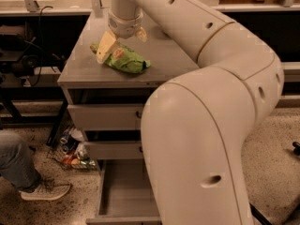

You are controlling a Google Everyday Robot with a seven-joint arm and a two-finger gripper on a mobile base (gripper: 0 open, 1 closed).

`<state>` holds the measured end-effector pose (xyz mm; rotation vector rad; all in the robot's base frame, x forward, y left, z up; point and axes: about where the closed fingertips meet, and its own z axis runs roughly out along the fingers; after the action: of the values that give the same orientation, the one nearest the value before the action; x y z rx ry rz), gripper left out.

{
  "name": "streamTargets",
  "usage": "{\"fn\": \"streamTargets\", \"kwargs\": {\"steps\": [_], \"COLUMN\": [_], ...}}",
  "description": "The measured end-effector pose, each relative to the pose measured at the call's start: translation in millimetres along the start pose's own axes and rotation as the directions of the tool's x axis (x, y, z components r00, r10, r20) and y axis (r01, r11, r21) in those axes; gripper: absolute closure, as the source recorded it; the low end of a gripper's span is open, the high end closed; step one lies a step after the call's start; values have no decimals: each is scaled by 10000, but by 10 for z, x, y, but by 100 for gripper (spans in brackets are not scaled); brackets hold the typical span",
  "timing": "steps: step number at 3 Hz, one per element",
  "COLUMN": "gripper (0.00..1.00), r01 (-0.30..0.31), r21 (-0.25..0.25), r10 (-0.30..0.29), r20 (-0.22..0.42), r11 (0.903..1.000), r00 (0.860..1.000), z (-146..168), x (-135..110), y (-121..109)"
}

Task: Place green rice chip bag into bottom drawer

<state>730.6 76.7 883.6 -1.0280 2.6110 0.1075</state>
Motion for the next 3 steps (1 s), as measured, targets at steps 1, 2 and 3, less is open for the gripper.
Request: {"fn": "streamTargets", "kwargs": {"steps": [1, 2, 3], "gripper": [15, 38, 69], "r01": [-225, -449, -611], "r21": [33, 23, -42], "r10": [225, 449, 609], "r20": [-207, -332, -291], "r11": [9997, 9990, 9981], "r00": [9995, 9984, 9977], "z": [110, 191, 204], "x": [15, 59, 146], "y": [-66, -119, -159]}}
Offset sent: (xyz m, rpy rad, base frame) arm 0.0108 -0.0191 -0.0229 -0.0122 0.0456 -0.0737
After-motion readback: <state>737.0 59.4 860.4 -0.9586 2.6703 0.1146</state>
